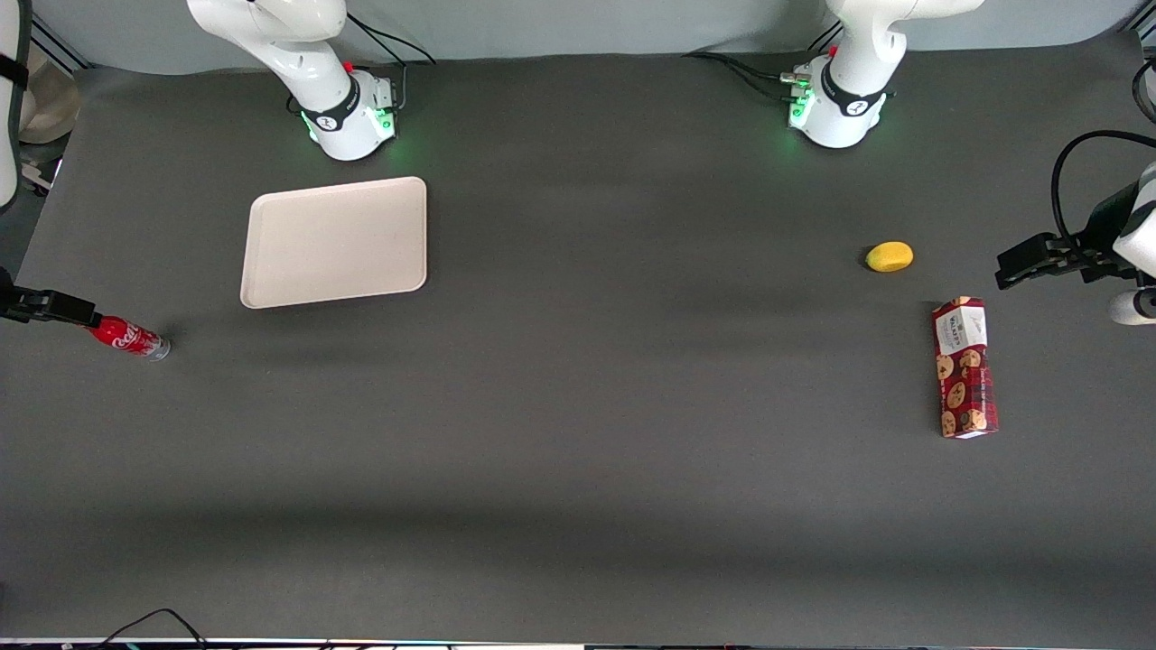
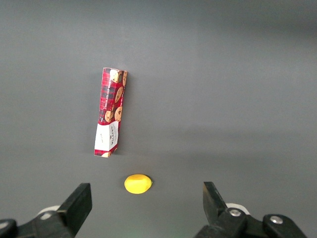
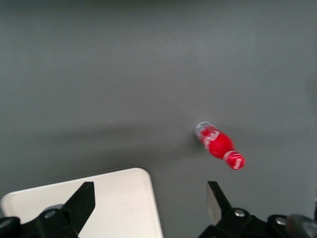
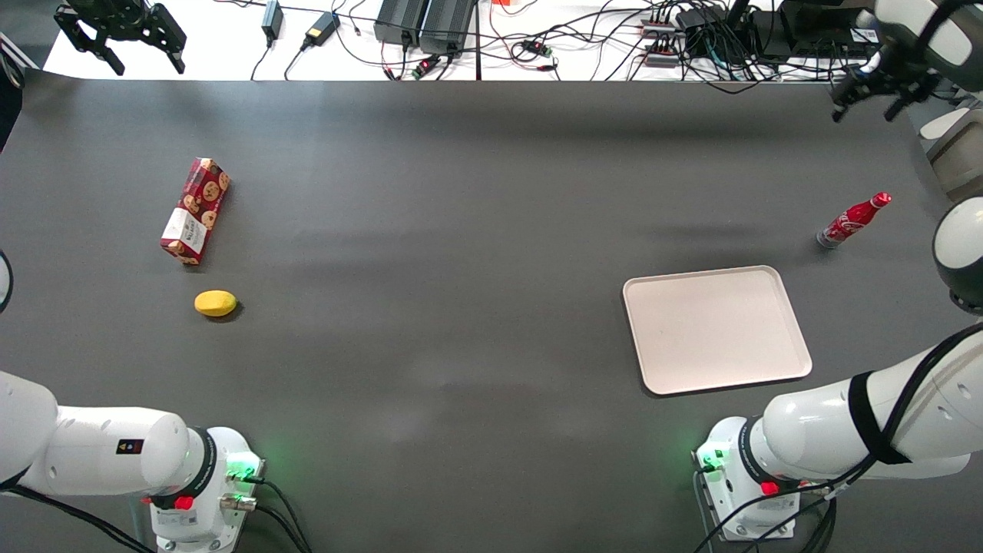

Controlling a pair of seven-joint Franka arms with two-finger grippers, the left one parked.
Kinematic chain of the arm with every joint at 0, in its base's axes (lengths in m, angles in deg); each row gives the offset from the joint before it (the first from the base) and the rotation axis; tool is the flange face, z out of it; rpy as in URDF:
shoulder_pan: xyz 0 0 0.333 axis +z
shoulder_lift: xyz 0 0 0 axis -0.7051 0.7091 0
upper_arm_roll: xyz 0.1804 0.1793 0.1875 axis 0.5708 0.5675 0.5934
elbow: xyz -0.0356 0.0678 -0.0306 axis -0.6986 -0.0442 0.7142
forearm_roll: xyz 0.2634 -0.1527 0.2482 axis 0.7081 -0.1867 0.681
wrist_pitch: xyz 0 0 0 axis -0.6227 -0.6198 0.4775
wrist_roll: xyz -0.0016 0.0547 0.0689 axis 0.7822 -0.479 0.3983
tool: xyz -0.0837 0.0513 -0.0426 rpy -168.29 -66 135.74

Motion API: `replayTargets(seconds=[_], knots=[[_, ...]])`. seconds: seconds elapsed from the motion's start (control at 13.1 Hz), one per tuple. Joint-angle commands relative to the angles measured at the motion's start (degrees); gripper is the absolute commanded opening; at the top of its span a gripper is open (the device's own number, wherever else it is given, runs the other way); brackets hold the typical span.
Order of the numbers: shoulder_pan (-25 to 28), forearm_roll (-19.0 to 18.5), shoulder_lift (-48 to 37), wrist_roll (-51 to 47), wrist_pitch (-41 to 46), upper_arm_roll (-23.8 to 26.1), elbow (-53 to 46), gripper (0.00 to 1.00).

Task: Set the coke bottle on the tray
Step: 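Lower the open right gripper over the red Coca-Cola bottle's cap end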

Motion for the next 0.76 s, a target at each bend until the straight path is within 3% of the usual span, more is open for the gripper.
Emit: replayTargets(seconds=[0.0,0.46,0.69], knots=[[-1.0,-0.5,-1.1,6.0,-8.4,-4.0,7.0,1.00],[-3.4,0.5,-1.1,15.7,-28.2,-8.7,21.7,1.00],[-4.0,6.7,-0.7,20.7,-31.3,-9.8,23.6,1.00]])
